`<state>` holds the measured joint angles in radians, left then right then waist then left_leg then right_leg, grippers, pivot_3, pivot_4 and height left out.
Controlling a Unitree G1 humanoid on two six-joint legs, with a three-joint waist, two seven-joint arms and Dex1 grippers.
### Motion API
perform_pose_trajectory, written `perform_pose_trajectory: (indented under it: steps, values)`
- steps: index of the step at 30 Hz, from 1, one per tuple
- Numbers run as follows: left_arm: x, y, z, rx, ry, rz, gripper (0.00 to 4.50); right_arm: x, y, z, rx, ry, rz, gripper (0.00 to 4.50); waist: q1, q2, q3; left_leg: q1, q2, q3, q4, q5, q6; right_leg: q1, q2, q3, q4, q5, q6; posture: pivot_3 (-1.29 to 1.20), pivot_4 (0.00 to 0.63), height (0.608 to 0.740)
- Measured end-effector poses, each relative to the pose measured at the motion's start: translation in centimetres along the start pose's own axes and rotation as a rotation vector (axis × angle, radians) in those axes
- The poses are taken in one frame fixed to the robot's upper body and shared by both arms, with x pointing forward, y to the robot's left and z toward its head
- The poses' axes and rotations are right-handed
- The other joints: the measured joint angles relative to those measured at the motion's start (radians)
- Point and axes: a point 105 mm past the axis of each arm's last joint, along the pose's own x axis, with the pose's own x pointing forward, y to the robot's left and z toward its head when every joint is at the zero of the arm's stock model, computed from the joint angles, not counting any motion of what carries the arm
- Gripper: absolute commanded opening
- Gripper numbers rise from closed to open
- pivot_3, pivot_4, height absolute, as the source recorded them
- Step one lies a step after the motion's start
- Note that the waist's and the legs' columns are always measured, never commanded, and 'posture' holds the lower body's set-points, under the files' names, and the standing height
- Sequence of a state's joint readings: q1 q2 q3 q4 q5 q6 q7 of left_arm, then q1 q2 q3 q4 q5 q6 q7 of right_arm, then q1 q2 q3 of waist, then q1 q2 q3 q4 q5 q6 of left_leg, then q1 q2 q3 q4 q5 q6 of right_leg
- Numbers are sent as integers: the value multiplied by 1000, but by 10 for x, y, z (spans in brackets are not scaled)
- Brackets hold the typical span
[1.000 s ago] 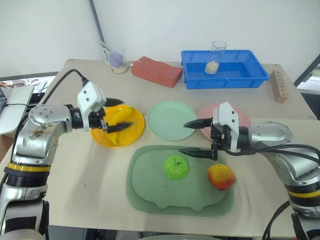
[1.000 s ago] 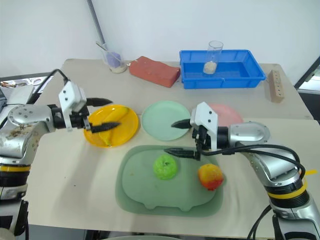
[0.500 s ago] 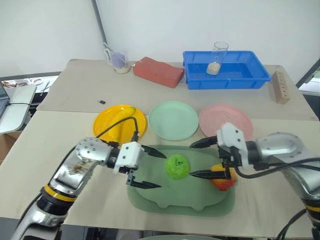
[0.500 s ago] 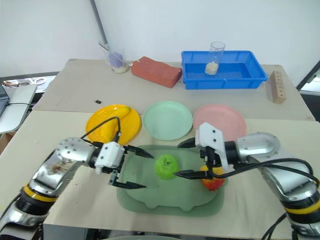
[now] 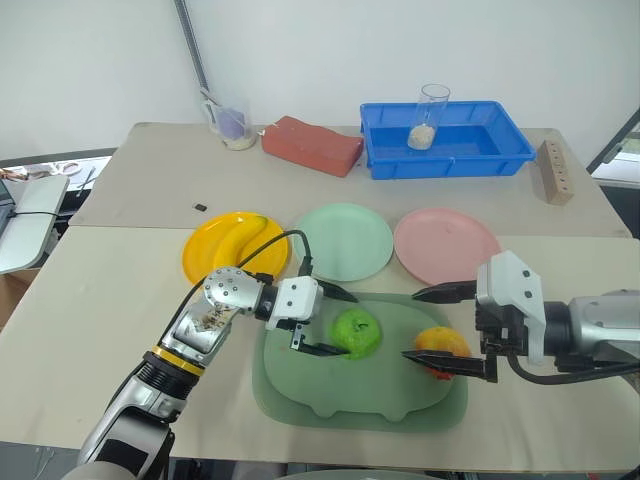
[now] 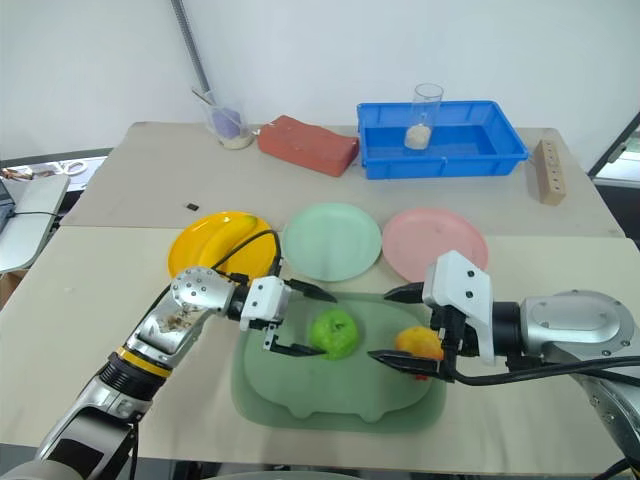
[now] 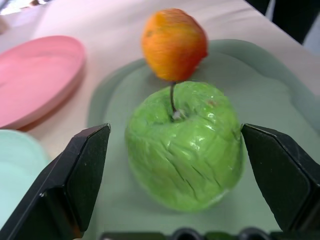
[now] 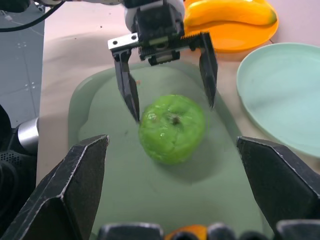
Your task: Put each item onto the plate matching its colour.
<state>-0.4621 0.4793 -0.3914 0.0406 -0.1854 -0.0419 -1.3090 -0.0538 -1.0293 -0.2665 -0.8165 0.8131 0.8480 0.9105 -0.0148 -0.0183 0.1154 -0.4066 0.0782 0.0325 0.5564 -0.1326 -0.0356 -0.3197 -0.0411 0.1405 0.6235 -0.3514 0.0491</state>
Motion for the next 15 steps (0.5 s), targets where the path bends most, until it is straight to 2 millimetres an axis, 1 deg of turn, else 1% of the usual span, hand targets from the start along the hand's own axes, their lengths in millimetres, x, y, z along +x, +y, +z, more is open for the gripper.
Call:
perform_pose_trajectory:
  steps: [3, 6, 7, 11, 12, 15]
  values:
    - [3, -1, -4, -14, 5, -12, 4453, -2, 2, 5, -2, -9, -4, 4500, 2, 0, 0, 0, 0, 0, 1, 0, 0, 0, 0, 0, 0, 0, 0, 0, 150, 740]
    - [5, 0, -10, -29, 23, -12, 4453, -2, 4, 5, 8, 0, 1, 4500, 2, 0, 0, 0, 0, -1, 1, 0, 0, -1, 0, 0, -2, 0, 0, 0, 150, 740]
    - [6, 0, -11, -34, 23, -13, 4214, -2, 4, 5, 9, -1, 1, 4500, 1, 0, 0, 0, 0, -1, 1, 0, 0, 0, 0, 0, -2, 0, 0, 0, 150, 740]
    - [7, 0, -10, -36, 18, -15, 2953, -2, 2, 6, 6, -2, -9, 4500, 0, 0, 0, -1, 0, -1, 1, -1, 1, 0, 0, 0, -2, 0, 0, 0, 150, 740]
    - [7, 0, -10, -37, 18, -16, 2782, -2, 2, 6, 5, -2, -9, 4500, 0, 0, 0, -1, 0, -1, 1, -1, 1, 0, 0, 0, -2, 0, 0, 0, 150, 740]
    - [6, 0, -9, -37, 20, -12, 2669, -1, 2, 6, 8, -2, -3, 4500, 0, 0, 0, -1, 0, -1, 1, -1, 1, 0, 0, 0, -2, 0, 0, 0, 150, 740]
